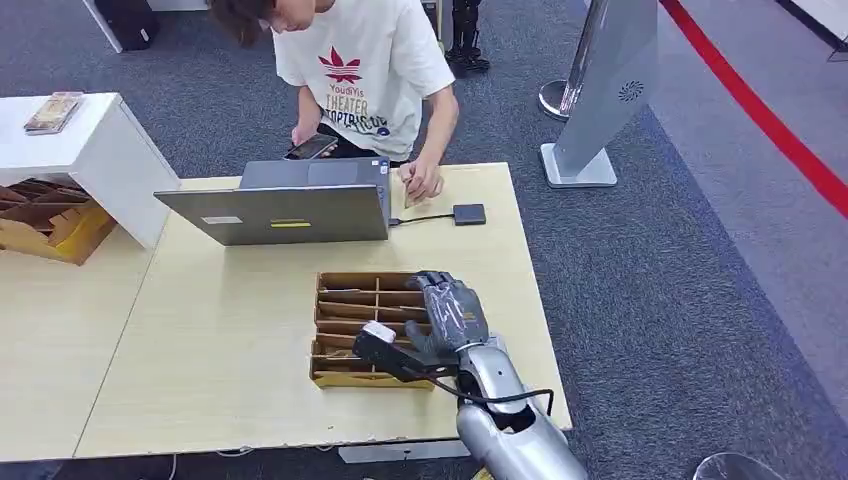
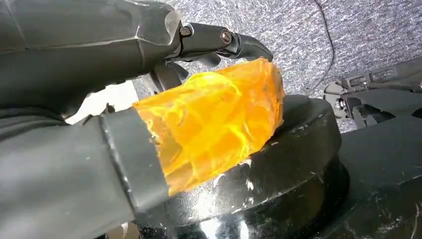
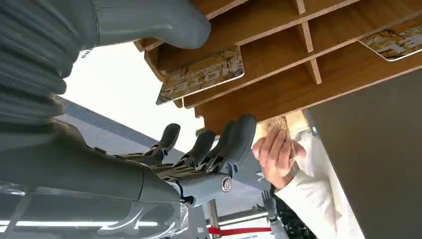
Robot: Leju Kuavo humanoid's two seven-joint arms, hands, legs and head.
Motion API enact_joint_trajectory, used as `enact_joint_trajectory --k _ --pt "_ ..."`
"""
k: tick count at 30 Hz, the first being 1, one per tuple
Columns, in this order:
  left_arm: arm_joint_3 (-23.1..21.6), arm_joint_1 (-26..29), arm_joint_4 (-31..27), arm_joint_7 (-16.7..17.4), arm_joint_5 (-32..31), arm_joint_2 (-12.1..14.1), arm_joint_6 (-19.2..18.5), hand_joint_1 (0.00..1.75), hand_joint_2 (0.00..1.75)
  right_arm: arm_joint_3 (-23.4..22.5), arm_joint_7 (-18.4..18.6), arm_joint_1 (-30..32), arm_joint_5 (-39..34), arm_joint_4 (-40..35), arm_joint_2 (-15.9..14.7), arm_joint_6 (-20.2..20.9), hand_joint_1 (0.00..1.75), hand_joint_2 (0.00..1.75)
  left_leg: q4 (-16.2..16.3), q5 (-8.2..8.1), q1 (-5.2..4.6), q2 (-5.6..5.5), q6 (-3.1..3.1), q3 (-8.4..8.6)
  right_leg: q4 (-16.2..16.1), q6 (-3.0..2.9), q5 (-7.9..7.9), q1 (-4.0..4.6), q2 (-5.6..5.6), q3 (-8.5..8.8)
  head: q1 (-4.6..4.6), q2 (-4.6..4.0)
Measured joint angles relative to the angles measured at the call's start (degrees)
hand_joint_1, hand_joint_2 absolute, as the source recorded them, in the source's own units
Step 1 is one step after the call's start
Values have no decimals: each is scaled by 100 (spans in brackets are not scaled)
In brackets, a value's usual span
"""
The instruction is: Pass the card to the sensor for recognition and then transmit it.
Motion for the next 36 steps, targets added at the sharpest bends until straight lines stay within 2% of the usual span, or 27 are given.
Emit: enact_joint_trajectory --k 1,2,3,4,5,26,29,31,33,36 --pt "-2 0 0 2 -4 0 0 0 0 0 -2 -6 0 17 15 4 134 175 0 0 0 0 0 0 0 0 0 0 0 0 0 0" --pt "-2 -1 0 2 -9 0 0 0 0 0 -2 -13 -2 37 26 7 152 175 0 0 0 0 0 0 0 0 0 0 0 0 0 0" --pt "-4 -1 0 2 -15 0 0 0 0 0 -2 -18 -4 57 33 11 157 175 0 0 0 0 0 0 0 0 0 0 0 0 0 0" --pt "-4 -1 0 4 -15 0 0 0 0 0 -2 -22 -13 74 39 17 171 175 0 0 0 0 0 0 0 0 0 0 0 0 0 0" --pt "-7 -1 0 9 -15 0 0 0 0 0 -2 -28 -17 94 42 26 175 175 0 0 0 0 0 0 0 0 0 0 0 0 0 0" --pt "-22 0 0 17 63 -9 20 0 0 -42 -2 -115 -136 302 72 50 175 175 0 0 0 0 0 1 0 0 0 0 0 1 0 0" --pt "-26 1 0 15 96 -13 33 0 0 -74 -96 -109 -265 297 83 -31 175 175 0 0 0 0 0 1 0 0 0 0 0 0 0 0" --pt "-26 7 0 -18 171 -13 44 0 0 -127 -304 -46 -615 87 83 -105 175 175 0 1 0 -1 0 0 0 0 1 0 0 0 0 0" --pt "-26 23 7 -74 249 -15 59 0 0 -197 -679 69 -1381 -395 85 -140 175 175 1 1 -1 -1 0 -1 0 0 1 -1 0 -1 -2 0" --pt "-26 52 15 -162 321 -24 120 0 0 -402 -1400 286 -3412 -1534 101 -40 175 175 1 0 -1 -3 0 -5 0 1 0 -1 -3 -6 2 0"
